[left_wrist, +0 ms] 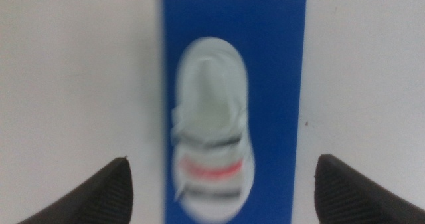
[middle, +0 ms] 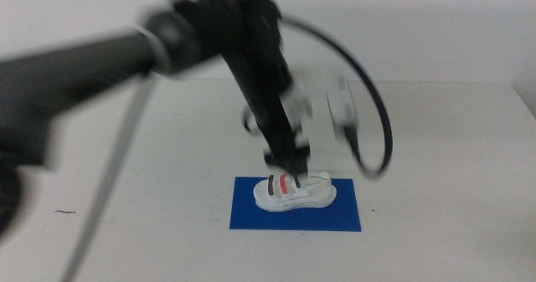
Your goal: Use one arm to grab the shoe from the table and place it on the mat.
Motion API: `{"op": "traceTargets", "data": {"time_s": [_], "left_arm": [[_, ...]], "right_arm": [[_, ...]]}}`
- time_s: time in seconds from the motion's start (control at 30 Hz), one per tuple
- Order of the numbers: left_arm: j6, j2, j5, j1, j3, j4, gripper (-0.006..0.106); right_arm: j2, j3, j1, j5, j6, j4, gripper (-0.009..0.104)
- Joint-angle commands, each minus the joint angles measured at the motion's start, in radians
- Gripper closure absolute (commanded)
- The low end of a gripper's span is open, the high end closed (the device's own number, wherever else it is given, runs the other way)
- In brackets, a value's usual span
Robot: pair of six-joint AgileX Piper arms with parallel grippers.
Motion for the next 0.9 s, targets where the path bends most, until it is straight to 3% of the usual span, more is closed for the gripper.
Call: {"op": "traceTargets", "data": {"time_s": [0.0,0.2,0.43,0.53,0.73,0.87], "left_arm": [[-0.082,-0.127,0.032,0.033,-0.002,-0.008,0.007],[-0.347,-0.420,0.011,0.144,0.070,-0.041,0.007],[-0.537,-0.857,-0.272,0.241,0.515,-0.028,0.007],[-0.755,-1.054,-0.410,0.275,0.756,0.037,0.007],[-0.930,-1.400,-0.733,0.298,1.138,0.190,0.007],[-1.153,-1.567,-0.974,0.300,1.361,0.363,0.007]], "right_arm": [[-0.005,0.002,0.002,-0.008,-0.004,-0.007,0.016],[-0.005,0.002,0.002,-0.008,-0.004,-0.007,0.016],[-0.005,0.002,0.002,-0.008,-0.004,-0.007,0.016],[-0.005,0.002,0.002,-0.008,-0.004,-0.007,0.016],[-0.005,0.002,0.002,-0.008,-0.004,-0.007,0.016],[-0.005,0.002,0.002,-0.008,-0.004,-0.007,0.016]]}}
